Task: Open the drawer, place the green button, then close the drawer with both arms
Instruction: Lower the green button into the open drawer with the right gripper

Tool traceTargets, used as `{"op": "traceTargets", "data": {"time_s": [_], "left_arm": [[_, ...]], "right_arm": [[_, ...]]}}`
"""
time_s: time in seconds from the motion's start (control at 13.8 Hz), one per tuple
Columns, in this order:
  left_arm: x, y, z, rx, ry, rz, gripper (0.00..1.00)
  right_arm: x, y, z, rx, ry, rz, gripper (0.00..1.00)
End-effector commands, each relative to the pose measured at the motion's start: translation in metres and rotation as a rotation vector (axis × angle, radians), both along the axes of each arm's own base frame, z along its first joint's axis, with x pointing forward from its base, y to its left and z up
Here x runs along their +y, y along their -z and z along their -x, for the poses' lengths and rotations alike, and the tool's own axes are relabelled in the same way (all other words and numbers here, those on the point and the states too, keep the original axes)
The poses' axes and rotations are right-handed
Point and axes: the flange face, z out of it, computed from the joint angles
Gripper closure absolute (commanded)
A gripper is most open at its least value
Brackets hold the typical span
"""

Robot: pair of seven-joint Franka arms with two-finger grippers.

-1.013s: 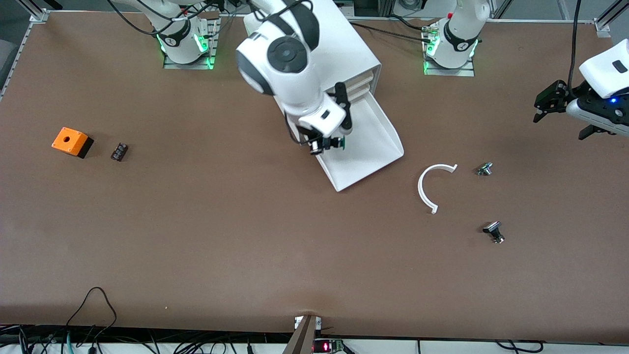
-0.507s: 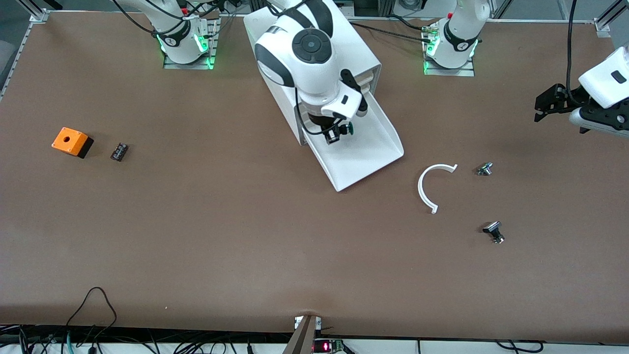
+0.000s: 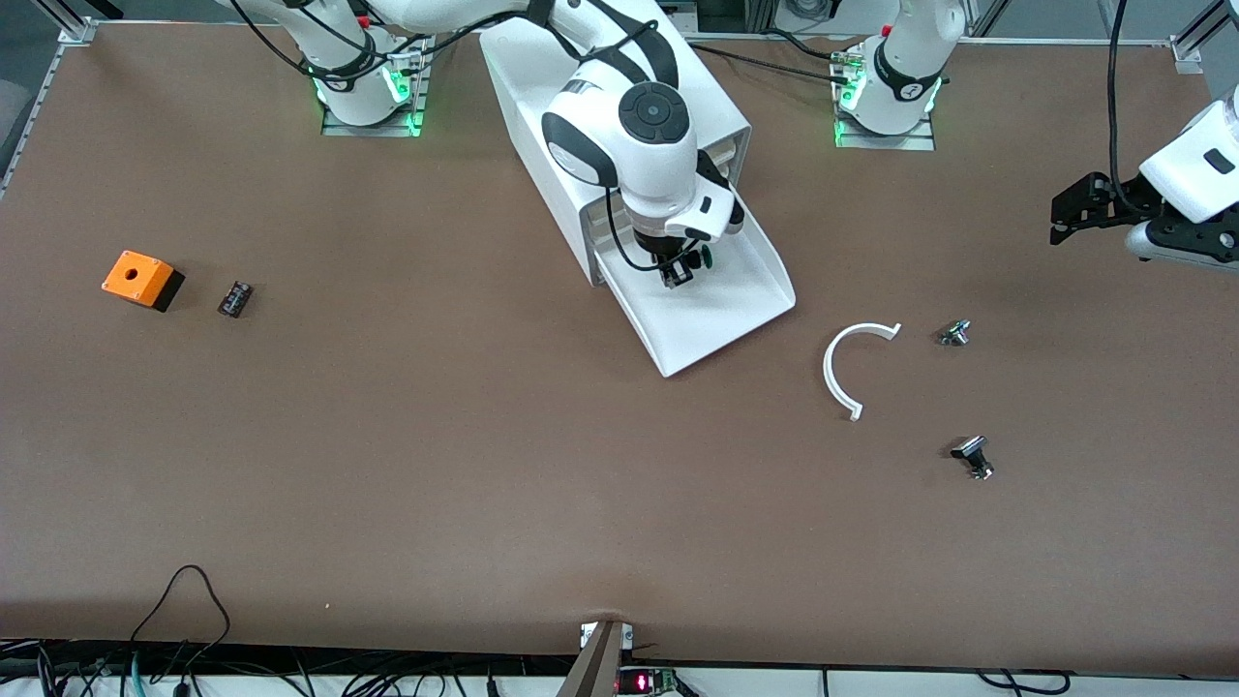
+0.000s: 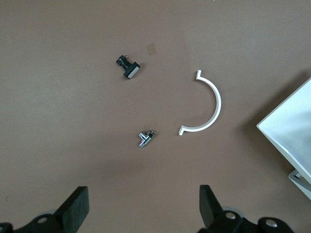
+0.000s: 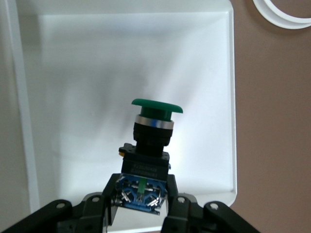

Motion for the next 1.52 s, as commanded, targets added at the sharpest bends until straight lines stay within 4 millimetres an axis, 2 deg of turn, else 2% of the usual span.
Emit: {"op": "traceTargets", "data": {"time_s": [0.0, 0.51, 0.72, 1.01, 1.23, 1.38, 1.45], "left_arm": [[-0.004, -0.006, -0.004, 0.003, 0.005, -0.016, 0.0], [-0.003, -0.007, -0.004, 0.001, 0.002, -0.013, 0.0], [-0.002, -0.007, -0.004, 0.002, -0.004, 0.0, 0.0], [-0.002, -0.007, -0.004, 0.003, -0.004, 0.0, 0.0], [-0.002, -0.007, -0.004, 0.003, -0.004, 0.0, 0.0], [-0.001, -0.007, -0.004, 0.003, -0.005, 0.001, 0.0], [-0.002, -0.007, -0.004, 0.005, -0.004, 0.0, 0.0]], "right_arm": [[0.01, 0.019, 0.004, -0.036, -0.031, 0.008, 0.76], [0.021, 0.05, 0.013, -0.054, -0.014, 0.025, 0.74], [0.029, 0.055, 0.019, -0.074, -0.032, 0.007, 0.74], [0.03, 0.067, 0.022, -0.077, -0.033, 0.026, 0.7], [0.035, 0.069, 0.027, -0.081, -0.039, 0.03, 0.7], [0.036, 0.069, 0.027, -0.093, -0.028, 0.026, 0.57], [0.037, 0.068, 0.029, -0.094, -0.013, 0.025, 0.34]]}}
